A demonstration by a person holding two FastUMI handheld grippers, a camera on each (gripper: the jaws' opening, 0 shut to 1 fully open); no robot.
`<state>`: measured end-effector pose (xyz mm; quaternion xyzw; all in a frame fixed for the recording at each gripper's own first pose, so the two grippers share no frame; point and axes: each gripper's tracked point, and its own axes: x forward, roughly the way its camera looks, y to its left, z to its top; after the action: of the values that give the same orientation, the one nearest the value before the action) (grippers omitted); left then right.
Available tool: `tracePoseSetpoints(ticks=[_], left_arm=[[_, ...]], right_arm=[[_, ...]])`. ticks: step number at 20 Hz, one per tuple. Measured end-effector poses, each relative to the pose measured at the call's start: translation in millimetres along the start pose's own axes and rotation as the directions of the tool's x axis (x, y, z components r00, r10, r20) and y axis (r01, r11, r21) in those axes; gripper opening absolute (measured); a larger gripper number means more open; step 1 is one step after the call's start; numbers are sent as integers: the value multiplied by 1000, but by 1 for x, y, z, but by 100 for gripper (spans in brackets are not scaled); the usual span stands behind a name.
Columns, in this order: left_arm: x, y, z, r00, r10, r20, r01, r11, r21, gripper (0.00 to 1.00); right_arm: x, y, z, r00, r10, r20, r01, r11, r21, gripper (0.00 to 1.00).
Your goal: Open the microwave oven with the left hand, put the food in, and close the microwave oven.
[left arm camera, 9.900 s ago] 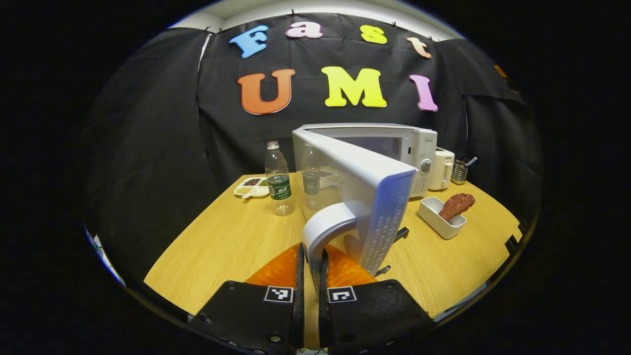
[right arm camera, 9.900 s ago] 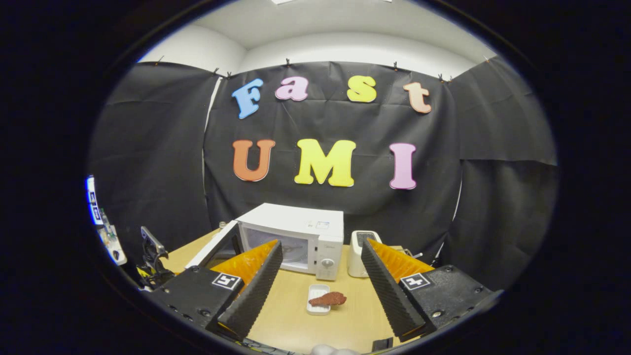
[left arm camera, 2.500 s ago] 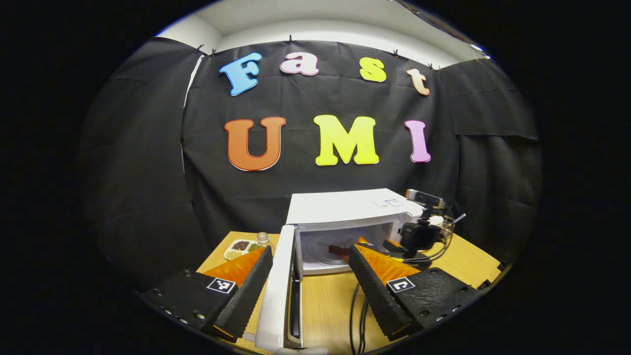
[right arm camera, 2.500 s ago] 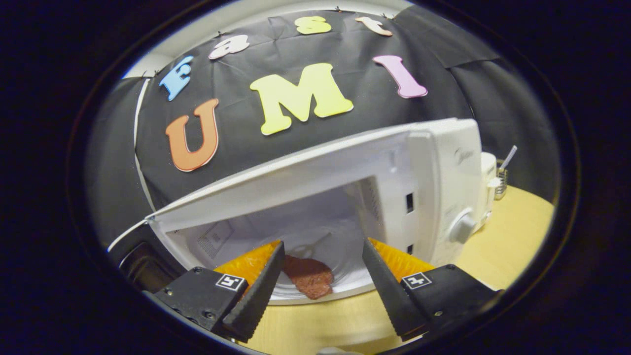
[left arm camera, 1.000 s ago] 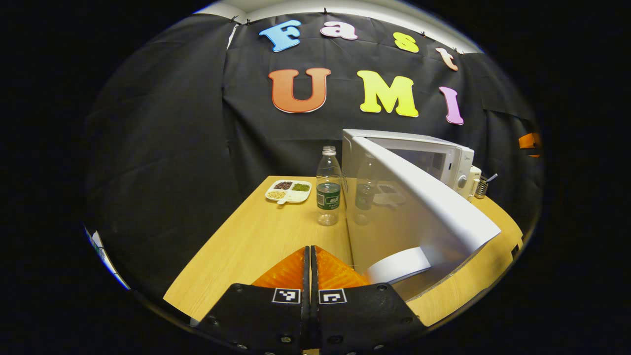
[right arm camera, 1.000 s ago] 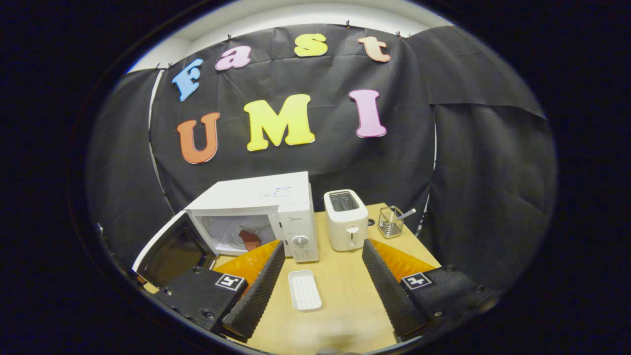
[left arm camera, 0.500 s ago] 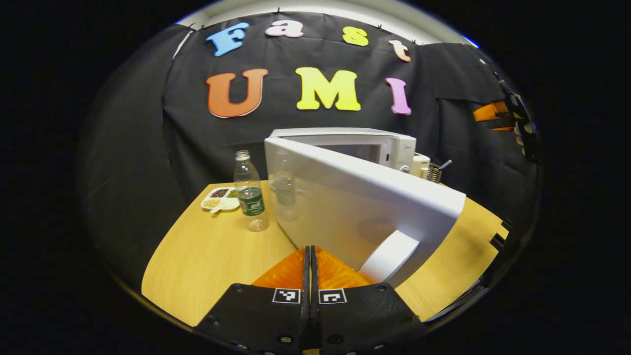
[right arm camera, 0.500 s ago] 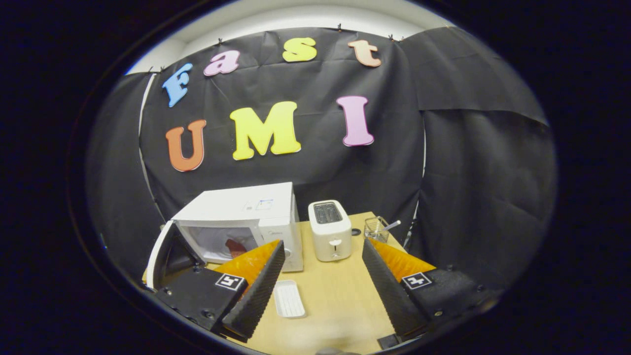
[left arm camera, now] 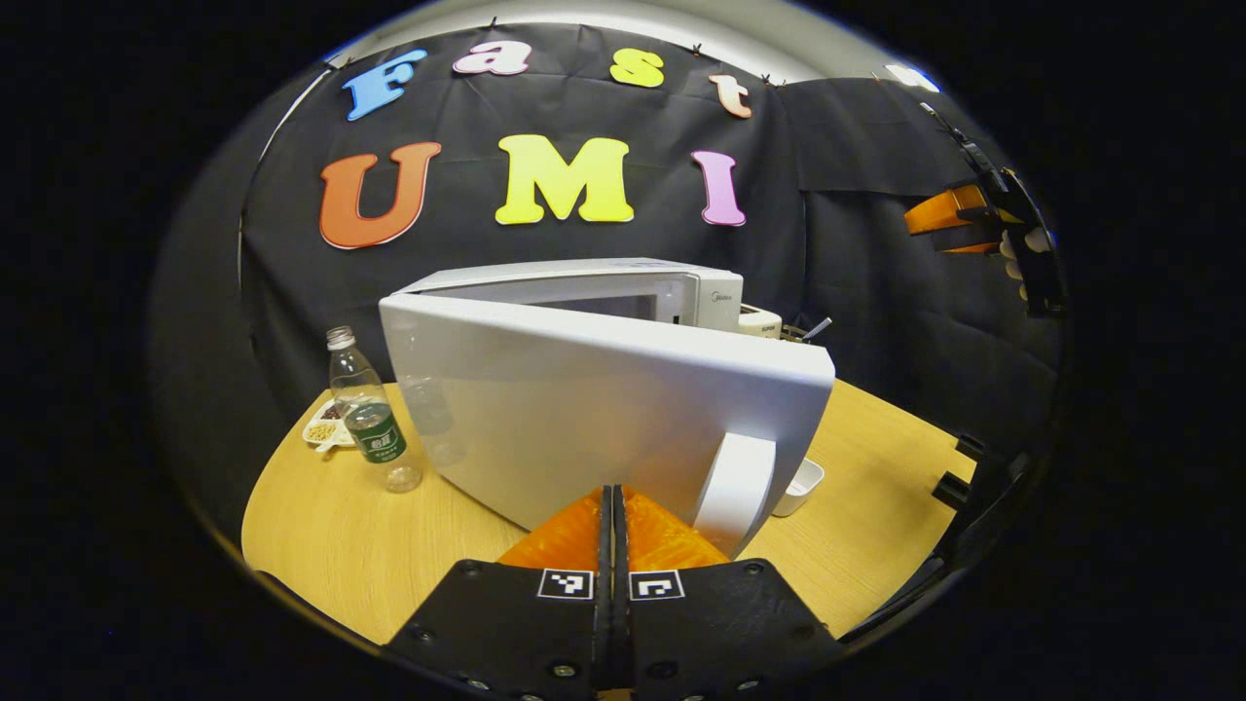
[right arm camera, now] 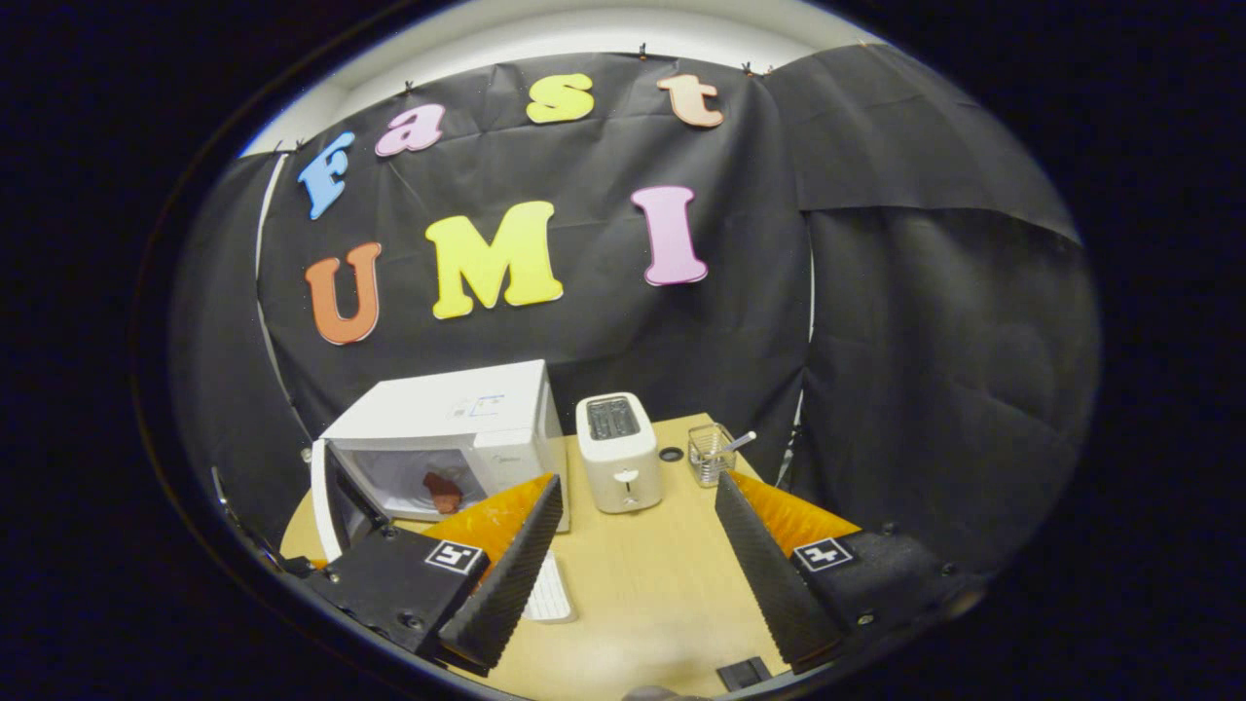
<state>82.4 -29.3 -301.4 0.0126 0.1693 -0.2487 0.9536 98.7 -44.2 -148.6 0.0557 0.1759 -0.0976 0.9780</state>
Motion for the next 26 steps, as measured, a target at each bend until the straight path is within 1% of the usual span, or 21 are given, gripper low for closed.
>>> tracePoseSetpoints(ticks=[5, 11, 17, 20, 26], left_arm=[[37, -19, 14, 999, -32, 13, 32, 999, -3, 0], [81, -31, 32, 999, -45, 29, 46, 999, -13, 0], [119, -38, 44, 999, -29, 32, 30, 999, -31, 0], [133, -34, 51, 999, -2, 40, 4, 999, -51, 0], [164, -30, 63, 998, 43, 46, -39, 996, -82, 0]], right_arm=[[3, -25, 3, 999, -33, -7, 33, 999, 20, 100], [10, -46, 5, 998, -65, -25, 66, 997, 27, 100], [17, -56, 9, 997, -76, -34, 77, 996, 44, 100], [23, -61, 8, 996, -83, -43, 86, 995, 52, 100], [40, -63, 2, 995, -73, -75, 77, 996, 52, 100]])
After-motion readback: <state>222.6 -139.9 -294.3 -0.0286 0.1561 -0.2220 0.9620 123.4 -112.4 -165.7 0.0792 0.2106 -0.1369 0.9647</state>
